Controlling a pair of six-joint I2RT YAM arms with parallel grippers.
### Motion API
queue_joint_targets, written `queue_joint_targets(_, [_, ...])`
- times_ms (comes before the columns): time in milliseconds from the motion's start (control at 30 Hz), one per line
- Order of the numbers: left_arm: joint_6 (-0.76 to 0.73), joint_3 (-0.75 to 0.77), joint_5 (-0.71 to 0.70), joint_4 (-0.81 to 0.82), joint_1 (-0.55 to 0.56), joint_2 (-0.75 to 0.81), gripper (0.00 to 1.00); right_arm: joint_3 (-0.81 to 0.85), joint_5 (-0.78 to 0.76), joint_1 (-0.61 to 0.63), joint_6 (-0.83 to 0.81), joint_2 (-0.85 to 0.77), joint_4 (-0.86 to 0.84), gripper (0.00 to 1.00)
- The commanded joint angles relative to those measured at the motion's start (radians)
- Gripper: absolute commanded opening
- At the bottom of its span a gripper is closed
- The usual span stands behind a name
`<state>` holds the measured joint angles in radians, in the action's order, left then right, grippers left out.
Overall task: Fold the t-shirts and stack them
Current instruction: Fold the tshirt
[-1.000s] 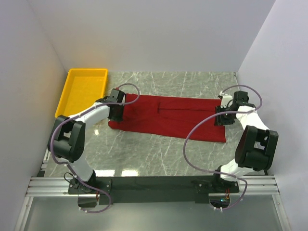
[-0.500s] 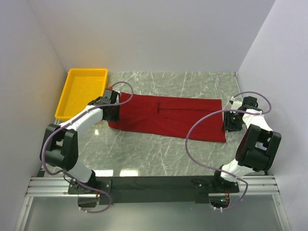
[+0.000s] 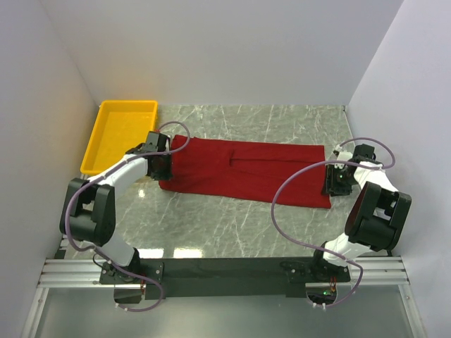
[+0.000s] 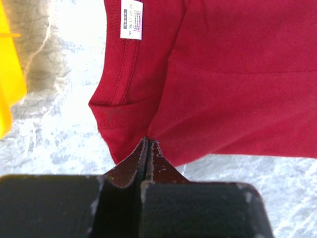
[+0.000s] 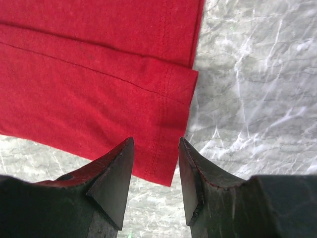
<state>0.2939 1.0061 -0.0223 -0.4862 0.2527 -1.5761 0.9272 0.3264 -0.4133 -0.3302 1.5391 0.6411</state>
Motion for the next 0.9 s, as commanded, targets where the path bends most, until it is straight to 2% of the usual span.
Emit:
queue_joint_targets(0, [-0.001, 0.009, 0.009, 0.038, -0.003, -0.027, 0.01, -0.002, 0.025, -0.010, -0.023, -0.042, 0.009, 0.49])
queue_joint_targets(500, [0.060, -0.057, -0.068, -0.022, -0.003, 0.004, 0.01, 0.006, -0.023, -0.013, -0.010, 0.038, -0.003, 0.50])
queue_joint_targets(867, [0.059, -0.006, -0.116, -0.046, -0.003, -0.054, 0.01, -0.016, -0.033, -0.015, -0.012, 0.059, -0.011, 0.50])
